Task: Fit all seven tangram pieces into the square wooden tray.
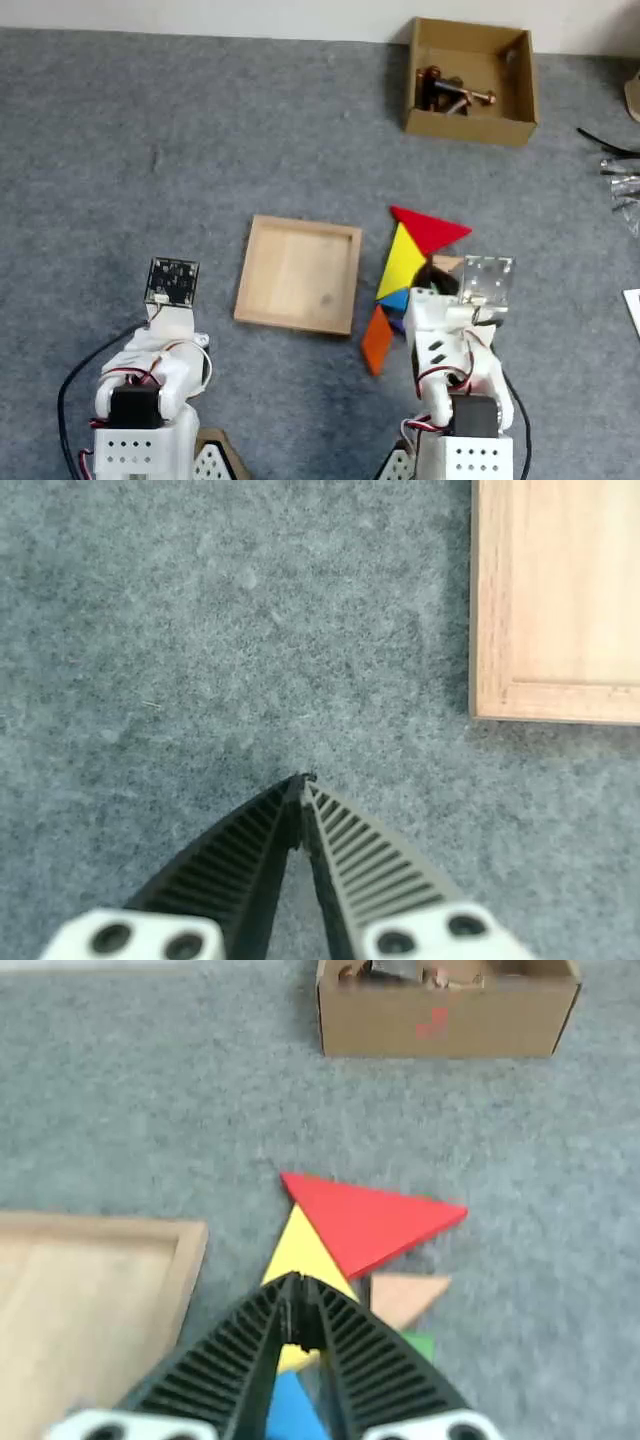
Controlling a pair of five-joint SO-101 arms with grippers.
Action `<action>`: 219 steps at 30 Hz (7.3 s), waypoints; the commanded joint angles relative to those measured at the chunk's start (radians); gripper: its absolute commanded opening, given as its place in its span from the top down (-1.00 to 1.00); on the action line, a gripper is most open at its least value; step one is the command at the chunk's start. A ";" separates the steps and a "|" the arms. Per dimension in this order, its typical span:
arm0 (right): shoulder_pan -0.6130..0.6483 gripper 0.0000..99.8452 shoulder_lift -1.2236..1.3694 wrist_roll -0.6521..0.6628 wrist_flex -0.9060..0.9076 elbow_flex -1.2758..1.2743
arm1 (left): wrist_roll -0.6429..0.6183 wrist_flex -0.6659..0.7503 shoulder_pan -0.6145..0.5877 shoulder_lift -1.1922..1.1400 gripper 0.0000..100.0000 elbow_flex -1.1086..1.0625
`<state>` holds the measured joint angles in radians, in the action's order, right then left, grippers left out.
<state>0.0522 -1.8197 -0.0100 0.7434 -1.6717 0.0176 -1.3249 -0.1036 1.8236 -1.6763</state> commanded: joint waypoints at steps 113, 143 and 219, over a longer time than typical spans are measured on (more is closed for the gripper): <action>0.082 0.77 1.813 0.167 0.641 1.603 | -0.002 -0.003 0.012 0.010 0.99 -0.018; 0.226 0.54 2.229 -0.442 0.633 1.791 | -0.002 -0.003 0.012 0.010 0.99 -0.018; 0.280 0.79 2.362 0.060 0.585 1.656 | -0.002 -0.003 0.012 0.010 0.99 -0.018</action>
<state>0.2946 0.5033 0.0345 1.3249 0.0038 0.0176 -1.3249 -0.1036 1.8236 -1.6763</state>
